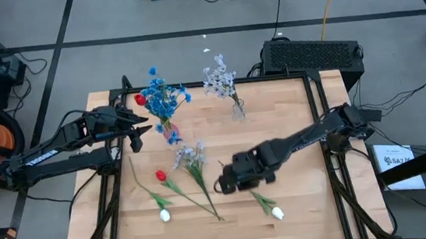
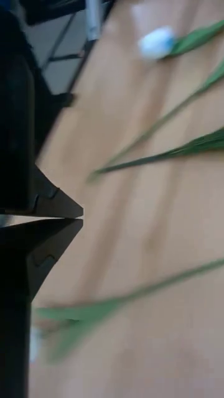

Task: Sort flowers into vase by color
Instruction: Put the right white tulip into the transparent vase

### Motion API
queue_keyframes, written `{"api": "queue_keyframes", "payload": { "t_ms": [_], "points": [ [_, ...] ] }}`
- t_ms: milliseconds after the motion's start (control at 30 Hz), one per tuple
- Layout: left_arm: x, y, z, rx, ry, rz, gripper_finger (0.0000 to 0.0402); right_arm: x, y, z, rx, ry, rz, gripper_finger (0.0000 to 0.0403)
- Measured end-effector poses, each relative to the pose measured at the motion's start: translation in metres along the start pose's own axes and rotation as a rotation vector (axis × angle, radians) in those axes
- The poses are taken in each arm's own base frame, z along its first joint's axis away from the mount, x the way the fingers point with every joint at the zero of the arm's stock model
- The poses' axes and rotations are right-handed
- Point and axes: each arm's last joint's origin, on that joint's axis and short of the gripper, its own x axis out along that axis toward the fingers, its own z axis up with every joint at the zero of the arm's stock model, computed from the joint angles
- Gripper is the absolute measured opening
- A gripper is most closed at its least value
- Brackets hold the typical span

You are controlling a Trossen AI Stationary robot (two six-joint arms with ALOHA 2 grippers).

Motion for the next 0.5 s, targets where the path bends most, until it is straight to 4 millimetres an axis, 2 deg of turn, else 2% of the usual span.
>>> {"api": "queue_keyframes", "payload": {
  "t_ms": [133, 300, 500],
  "points": [
    [0.000, 0.000, 0.000, 0.000, 0.000, 0.000, 0.0152, 0.007, -0.008, -0.028, 0.130, 0.088, -0.045, 0.0001],
    [0.000, 0.000, 0.000, 0.000, 0.000, 0.000, 0.0152, 0.017, -0.022, -0.046, 0.250, 0.078, -0.120, 0.0010],
    [0.000, 0.000, 0.000, 0.001, 0.000, 0.000, 0.0152, 0.022, -0.032, -0.059, 0.214, 0.079, -0.165, 0.0040]
  ]
}}
